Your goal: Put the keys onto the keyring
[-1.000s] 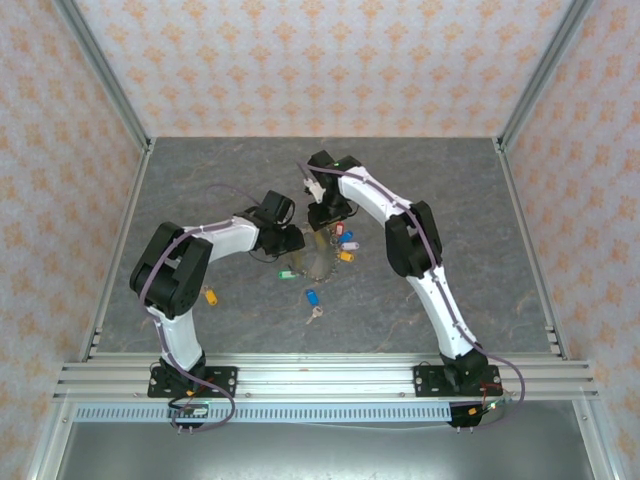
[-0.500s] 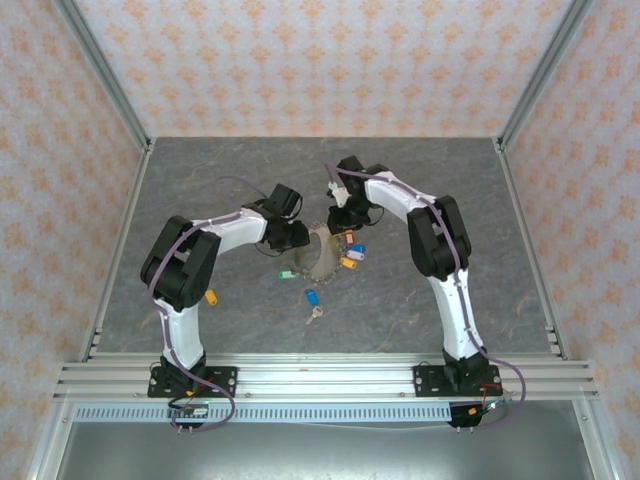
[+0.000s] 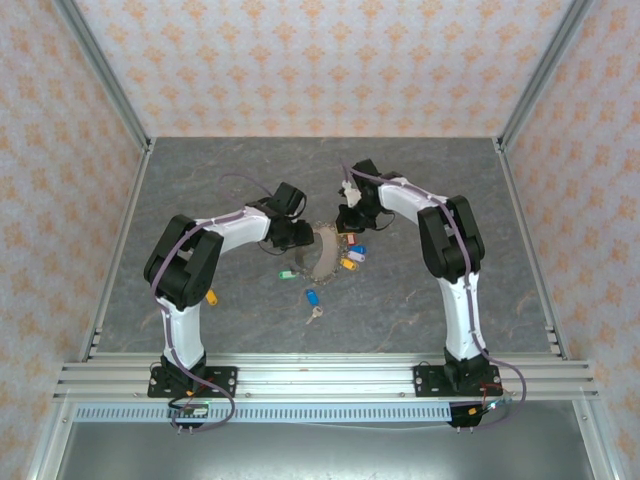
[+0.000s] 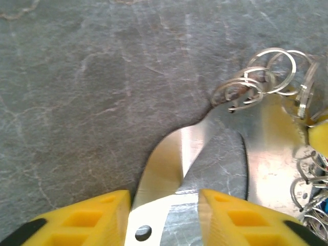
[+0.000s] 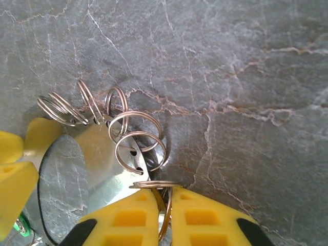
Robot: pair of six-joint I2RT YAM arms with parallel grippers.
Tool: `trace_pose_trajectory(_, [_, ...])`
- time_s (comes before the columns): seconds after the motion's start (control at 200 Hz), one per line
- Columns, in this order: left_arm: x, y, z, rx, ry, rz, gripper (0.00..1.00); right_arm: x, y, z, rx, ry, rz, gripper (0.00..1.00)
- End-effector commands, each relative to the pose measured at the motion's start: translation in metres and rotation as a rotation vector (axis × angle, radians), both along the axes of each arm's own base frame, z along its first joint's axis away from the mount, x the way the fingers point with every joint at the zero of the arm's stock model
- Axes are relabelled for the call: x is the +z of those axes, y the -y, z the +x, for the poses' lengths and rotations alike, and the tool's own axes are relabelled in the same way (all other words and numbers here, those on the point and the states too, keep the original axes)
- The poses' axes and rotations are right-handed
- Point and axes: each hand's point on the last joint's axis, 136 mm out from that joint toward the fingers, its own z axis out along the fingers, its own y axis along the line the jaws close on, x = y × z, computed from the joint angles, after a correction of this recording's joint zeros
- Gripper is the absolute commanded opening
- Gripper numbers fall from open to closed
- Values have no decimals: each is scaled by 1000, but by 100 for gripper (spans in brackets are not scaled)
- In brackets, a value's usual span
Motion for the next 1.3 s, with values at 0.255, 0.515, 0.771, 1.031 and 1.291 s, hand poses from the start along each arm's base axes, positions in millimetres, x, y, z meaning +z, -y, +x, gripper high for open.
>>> trace_pose_trajectory(0.255, [26,-4,3,-13,83,-85,74,54,-3,7,-102,163,317,0])
trace_pose_trajectory(0.515, [29,-4,13,-56,93,-176,83,56,-2,3,-102,214,387,0])
trace_pose_trajectory(0.771, [21,-2,25,-105,74,-272,80,54,-3,1,-83,225,400,0])
trace_pose_trajectory(1.031, [18,-2,31,-164,45,-437,78,56,-5,-1,-59,236,420,0])
trace_pose_trajectory(1.291, [28,10,20,-306,-2,-484,54,61,-7,1,-65,241,441,0])
